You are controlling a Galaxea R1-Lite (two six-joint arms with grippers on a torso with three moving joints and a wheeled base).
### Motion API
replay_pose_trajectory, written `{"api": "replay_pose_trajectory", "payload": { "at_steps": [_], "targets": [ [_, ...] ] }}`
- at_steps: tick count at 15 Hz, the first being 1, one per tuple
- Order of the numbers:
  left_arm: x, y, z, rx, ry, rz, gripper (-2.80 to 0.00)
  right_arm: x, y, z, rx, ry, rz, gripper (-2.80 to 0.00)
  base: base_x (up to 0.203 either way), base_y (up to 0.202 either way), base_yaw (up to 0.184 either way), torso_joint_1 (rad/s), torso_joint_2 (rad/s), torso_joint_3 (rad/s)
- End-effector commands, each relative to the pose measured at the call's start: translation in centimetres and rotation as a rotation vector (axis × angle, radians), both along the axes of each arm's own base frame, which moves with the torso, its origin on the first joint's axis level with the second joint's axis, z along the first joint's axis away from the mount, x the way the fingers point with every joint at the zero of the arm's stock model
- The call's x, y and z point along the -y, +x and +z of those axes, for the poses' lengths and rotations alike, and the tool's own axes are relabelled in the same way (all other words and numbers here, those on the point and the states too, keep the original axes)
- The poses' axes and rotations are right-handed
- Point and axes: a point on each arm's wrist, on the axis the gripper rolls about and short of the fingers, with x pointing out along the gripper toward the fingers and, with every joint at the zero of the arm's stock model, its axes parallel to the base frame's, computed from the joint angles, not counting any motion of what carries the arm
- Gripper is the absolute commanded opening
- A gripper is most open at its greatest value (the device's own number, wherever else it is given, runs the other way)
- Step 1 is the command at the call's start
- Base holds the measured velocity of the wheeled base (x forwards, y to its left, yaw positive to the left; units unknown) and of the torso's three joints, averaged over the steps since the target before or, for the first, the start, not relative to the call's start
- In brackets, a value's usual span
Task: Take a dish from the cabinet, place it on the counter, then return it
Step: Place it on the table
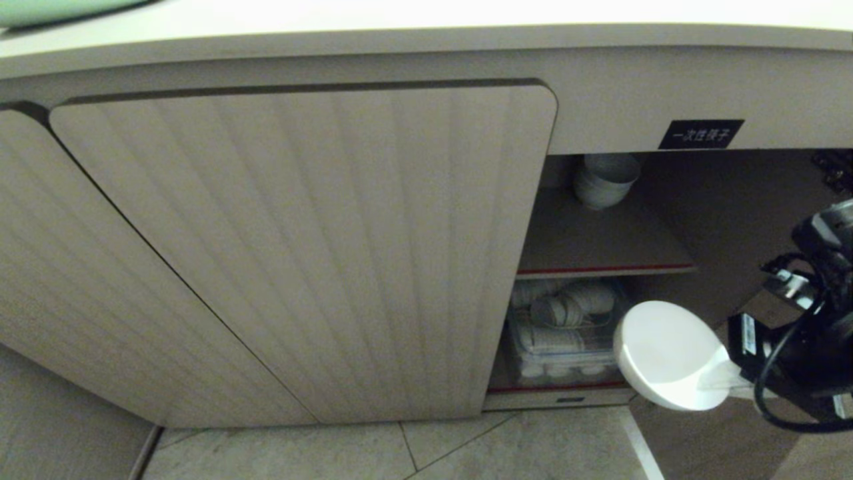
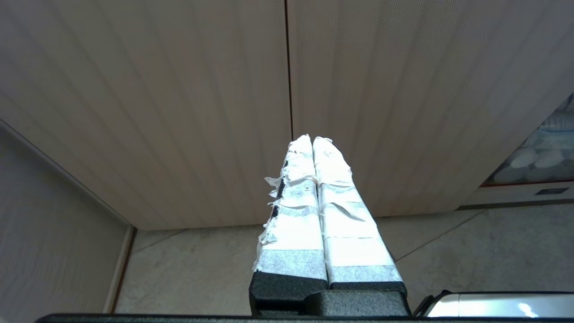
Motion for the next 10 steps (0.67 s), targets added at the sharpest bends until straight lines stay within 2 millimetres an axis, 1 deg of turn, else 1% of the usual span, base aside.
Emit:
{"api": "replay_pose_trajectory", "payload": {
  "at_steps": [1, 3, 5, 8, 10],
  "targets": [
    [0.0, 0.0, 0.0, 0.000, 0.000, 0.000, -2.80, 0.2, -1.6, 0.4, 0.040, -0.019, 0.041, -2.80, 0.000, 0.000, 0.000, 0.000, 0.00, 0.000],
    [0.0, 0.0, 0.0, 0.000, 0.000, 0.000, -2.80, 0.5, -3.3, 0.0, 0.066, -0.060, 0.108, -2.80, 0.000, 0.000, 0.000, 0.000, 0.00, 0.000],
    [0.0, 0.0, 0.0, 0.000, 0.000, 0.000, -2.80, 0.7, -4.6, -0.4, 0.071, -0.070, 0.125, -2.80, 0.000, 0.000, 0.000, 0.000, 0.00, 0.000],
    [0.0, 0.0, 0.0, 0.000, -0.001, 0.000, -2.80, 0.7, -5.4, -1.0, 0.054, -0.075, 0.136, -2.80, 0.000, 0.000, 0.000, 0.000, 0.00, 0.000],
    [0.0, 0.0, 0.0, 0.000, 0.000, 0.000, -2.80, 0.8, -5.8, -1.6, 0.064, -0.119, 0.214, -2.80, 0.000, 0.000, 0.000, 0.000, 0.00, 0.000]
  ]
}}
